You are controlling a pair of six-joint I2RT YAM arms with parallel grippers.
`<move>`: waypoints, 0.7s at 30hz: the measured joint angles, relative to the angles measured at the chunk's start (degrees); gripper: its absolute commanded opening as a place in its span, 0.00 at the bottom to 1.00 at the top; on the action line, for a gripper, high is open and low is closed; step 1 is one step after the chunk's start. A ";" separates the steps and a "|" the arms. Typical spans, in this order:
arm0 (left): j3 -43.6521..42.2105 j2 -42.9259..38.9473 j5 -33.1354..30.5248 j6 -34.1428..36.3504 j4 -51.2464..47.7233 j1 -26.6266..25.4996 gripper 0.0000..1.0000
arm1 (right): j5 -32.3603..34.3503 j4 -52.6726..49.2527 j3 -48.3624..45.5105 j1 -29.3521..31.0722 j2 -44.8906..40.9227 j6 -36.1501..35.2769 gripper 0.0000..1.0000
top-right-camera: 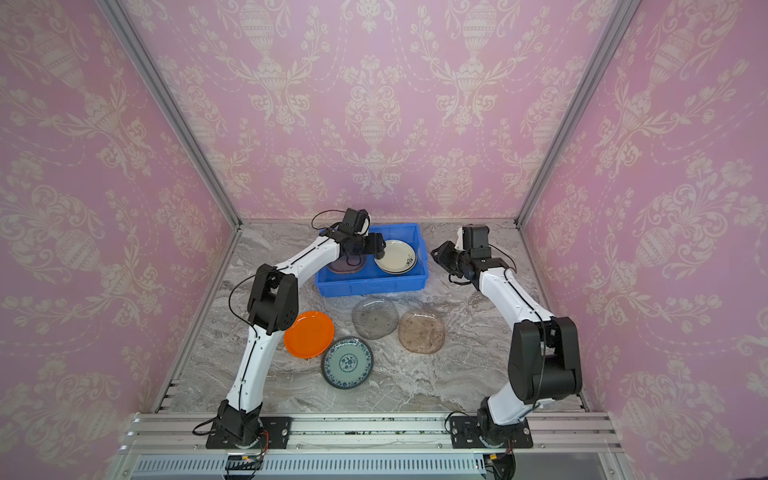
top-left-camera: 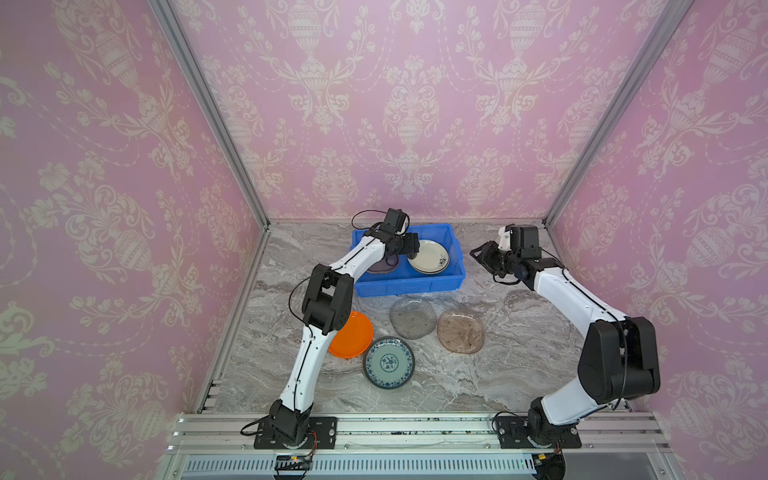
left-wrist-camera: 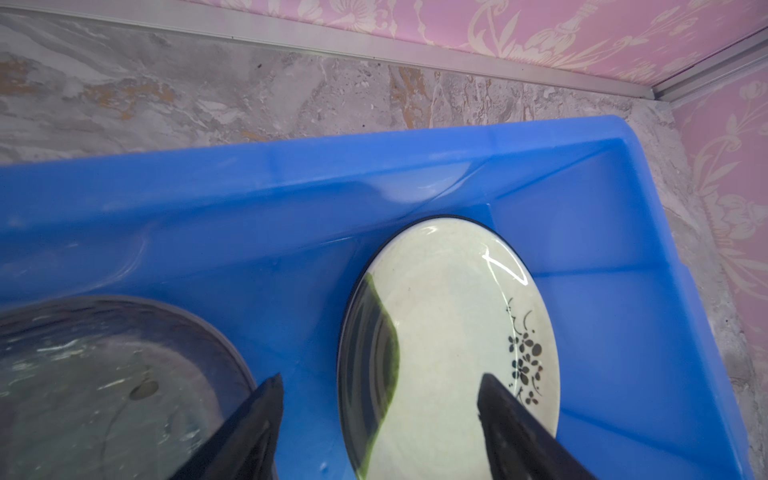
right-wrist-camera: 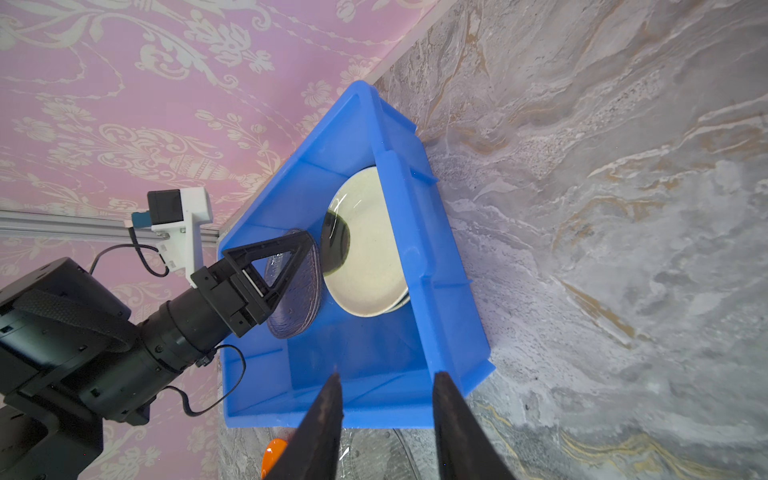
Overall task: Place the plates into the plastic bin on the countertop
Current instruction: 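Lay the cream plate flat onto the black plate with the left gripper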
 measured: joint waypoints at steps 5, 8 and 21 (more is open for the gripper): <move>0.00 0.00 -0.31 0.66 -1.79 -0.26 0.71 | -0.46 0.39 0.00 0.00 1.20 0.39 0.39; 0.00 0.00 -0.31 0.74 -2.40 -0.37 0.66 | -0.50 0.44 0.00 0.00 1.29 0.59 0.38; 1.53 1.38 -0.11 1.03 -3.43 -1.62 0.19 | -1.55 2.12 -0.26 0.00 1.33 1.05 0.38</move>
